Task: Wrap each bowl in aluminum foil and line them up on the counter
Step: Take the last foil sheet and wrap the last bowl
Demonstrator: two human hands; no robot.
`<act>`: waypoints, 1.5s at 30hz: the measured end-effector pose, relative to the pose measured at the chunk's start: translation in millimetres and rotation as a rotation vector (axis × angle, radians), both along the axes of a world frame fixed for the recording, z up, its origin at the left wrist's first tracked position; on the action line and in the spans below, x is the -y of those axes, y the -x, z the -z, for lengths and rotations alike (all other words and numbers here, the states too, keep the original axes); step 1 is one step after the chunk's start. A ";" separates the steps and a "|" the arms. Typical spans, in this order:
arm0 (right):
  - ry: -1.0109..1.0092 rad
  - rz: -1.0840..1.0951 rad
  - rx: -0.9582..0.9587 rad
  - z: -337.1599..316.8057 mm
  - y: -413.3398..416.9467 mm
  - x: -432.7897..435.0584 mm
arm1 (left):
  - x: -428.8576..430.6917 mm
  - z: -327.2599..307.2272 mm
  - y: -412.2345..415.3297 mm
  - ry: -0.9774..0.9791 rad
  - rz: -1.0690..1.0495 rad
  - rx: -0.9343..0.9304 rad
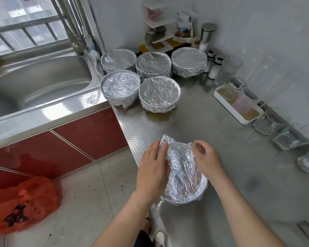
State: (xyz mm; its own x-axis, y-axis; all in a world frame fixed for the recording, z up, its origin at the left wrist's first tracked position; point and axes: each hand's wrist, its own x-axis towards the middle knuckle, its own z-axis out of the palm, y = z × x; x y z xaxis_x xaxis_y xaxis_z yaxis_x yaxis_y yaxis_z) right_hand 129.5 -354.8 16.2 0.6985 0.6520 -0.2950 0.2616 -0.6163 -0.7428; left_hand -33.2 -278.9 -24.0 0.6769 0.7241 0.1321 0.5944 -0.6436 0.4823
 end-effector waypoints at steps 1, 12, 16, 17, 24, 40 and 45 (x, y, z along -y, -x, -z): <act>0.017 -0.007 -0.034 -0.9 -2.1 -2.9 | 0.2 -0.8 0.4 0.004 -0.012 0.000; 0.069 -0.087 0.098 6.1 8.5 -7.2 | -5.7 -9.0 -2.5 0.161 0.025 0.079; 0.027 0.026 0.121 8.1 18.7 -0.5 | -13.5 -9.0 -4.4 0.117 0.046 0.037; 0.037 0.043 0.123 7.2 20.5 0.7 | -13.9 -11.0 -5.1 0.089 0.039 0.032; 0.089 -0.130 0.284 2.2 14.2 0.4 | 20.5 -12.7 9.4 -0.001 -0.081 -0.099; -0.029 -0.041 0.217 1.3 14.8 -1.5 | -10.6 -33.3 -1.6 0.240 0.051 0.009; 0.010 -0.017 0.214 2.9 10.0 -3.9 | -28.4 -41.2 -38.2 0.157 0.067 -0.024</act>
